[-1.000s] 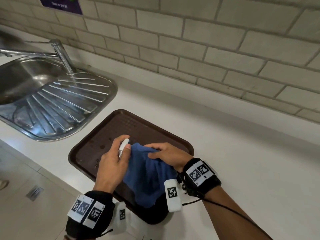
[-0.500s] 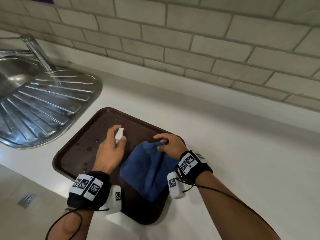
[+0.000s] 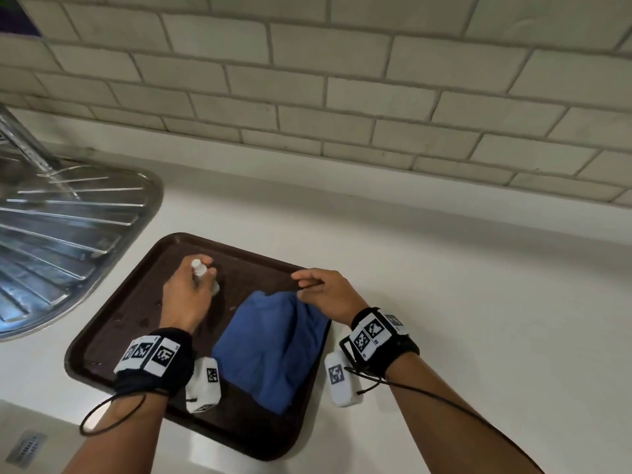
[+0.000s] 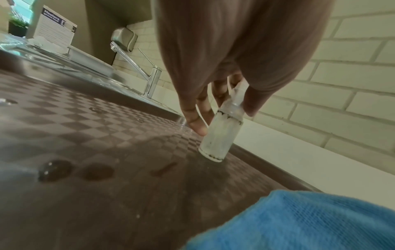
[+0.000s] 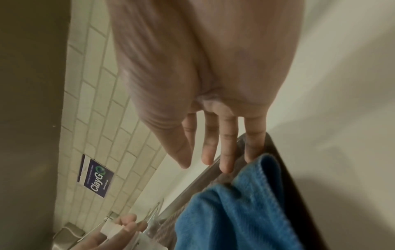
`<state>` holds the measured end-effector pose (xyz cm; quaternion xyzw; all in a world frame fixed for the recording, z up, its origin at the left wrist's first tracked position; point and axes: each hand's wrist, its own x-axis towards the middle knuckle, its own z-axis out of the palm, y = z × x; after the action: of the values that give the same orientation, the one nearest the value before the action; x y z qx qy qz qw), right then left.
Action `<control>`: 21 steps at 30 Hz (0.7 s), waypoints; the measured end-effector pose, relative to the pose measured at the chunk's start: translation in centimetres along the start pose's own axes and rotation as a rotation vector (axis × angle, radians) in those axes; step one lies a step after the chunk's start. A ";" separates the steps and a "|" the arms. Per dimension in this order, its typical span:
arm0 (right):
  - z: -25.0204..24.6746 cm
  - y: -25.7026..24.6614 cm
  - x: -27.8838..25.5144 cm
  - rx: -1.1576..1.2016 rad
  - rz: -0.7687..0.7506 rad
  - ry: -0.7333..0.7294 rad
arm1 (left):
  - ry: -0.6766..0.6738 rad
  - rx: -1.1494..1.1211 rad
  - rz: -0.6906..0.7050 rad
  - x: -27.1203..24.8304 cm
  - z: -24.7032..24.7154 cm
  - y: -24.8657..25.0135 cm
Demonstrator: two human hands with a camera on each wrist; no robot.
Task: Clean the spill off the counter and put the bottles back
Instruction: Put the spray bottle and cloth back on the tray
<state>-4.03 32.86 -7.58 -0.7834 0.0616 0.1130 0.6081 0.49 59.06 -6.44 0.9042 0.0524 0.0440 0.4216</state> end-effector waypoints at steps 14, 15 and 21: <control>-8.1 2.9 -10.4 0.034 -0.035 0.192 | 0.010 -0.057 -0.106 -2.8 1.6 0.4; -8.6 3.2 -11.4 0.048 -0.027 0.204 | 0.022 -0.078 -0.113 -3.3 1.2 0.3; -13.8 6.4 -20.3 0.101 -0.005 0.328 | -0.042 -0.063 -0.032 -9.2 2.2 4.3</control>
<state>-23.78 17.07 -5.23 -0.7599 0.1635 -0.0211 0.6287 -8.08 53.41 -4.90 0.8901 0.0567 0.0201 0.4517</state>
